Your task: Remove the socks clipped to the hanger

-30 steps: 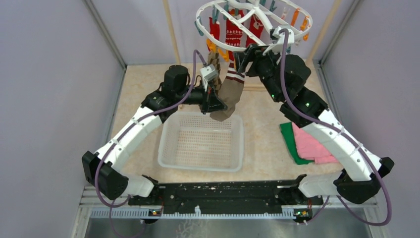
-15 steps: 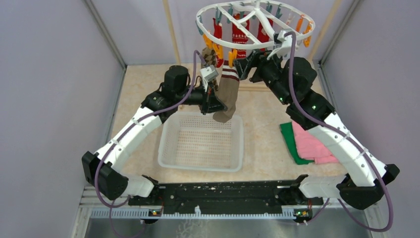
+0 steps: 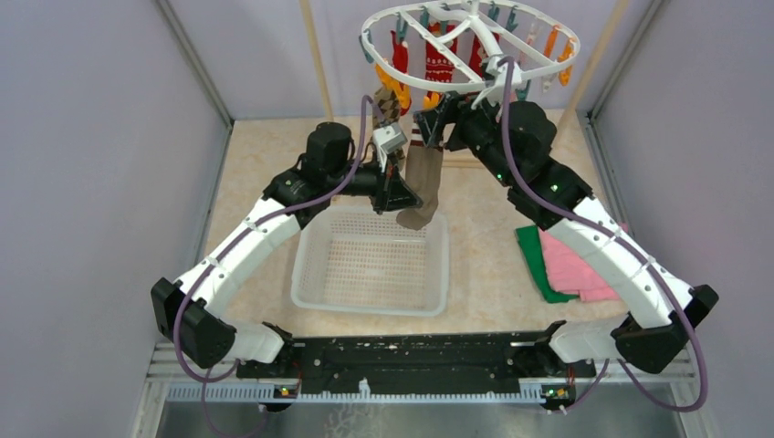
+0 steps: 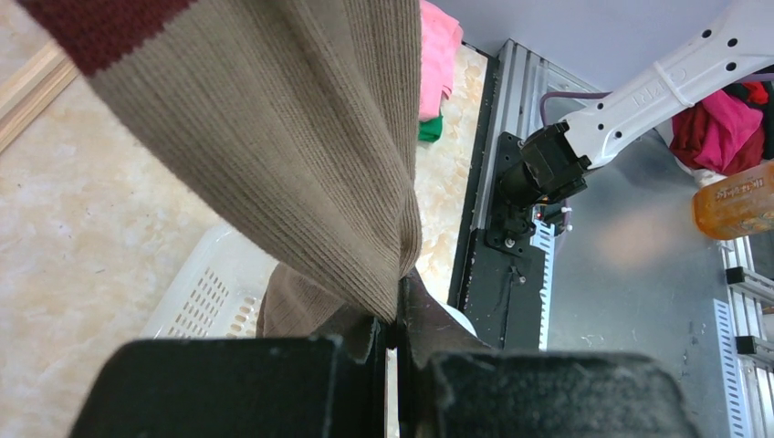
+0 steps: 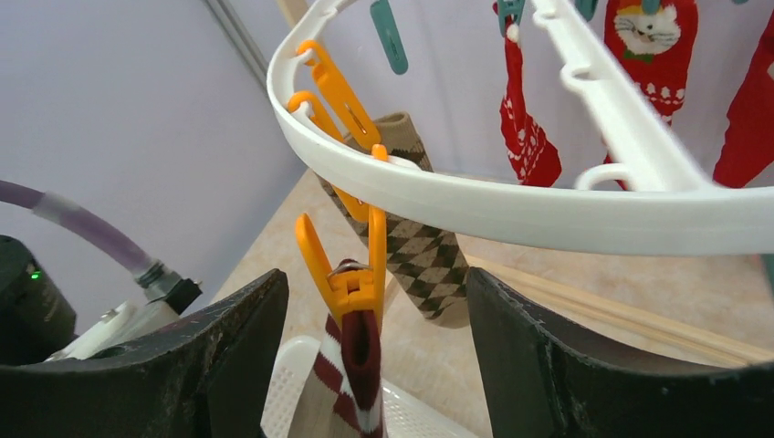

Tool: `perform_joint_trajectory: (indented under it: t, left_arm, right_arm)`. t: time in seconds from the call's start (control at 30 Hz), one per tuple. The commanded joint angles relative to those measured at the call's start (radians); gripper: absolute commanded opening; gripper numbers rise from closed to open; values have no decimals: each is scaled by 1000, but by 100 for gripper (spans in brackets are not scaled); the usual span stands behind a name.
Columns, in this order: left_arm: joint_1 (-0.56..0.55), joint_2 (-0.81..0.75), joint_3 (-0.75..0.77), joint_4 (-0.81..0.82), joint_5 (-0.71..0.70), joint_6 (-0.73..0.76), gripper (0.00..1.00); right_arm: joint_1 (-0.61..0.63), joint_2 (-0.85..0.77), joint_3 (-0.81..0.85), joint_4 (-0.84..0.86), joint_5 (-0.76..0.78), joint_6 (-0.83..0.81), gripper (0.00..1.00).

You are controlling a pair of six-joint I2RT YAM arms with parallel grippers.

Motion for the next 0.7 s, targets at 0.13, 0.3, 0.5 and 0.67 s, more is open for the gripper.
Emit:
perform_joint_trajectory:
  t: [0.13,0.3,0.5,0.67]
  left_arm:
    - [-12,-19,38,19,1,14,0]
    - [-13,-20,35,17,-4,15,0]
    - [-14,-15,35,22,-2,11,0]
    - [-15,-16,37,21,-4,10,0]
  right_arm:
    - [-3,39,32,114,7,-4,67]
    - [-2,22,25,132,24,-16,65]
    - [-2,-1,13,131,32,-27,60]
    - [-3,-8,10,140,29,-27,52]
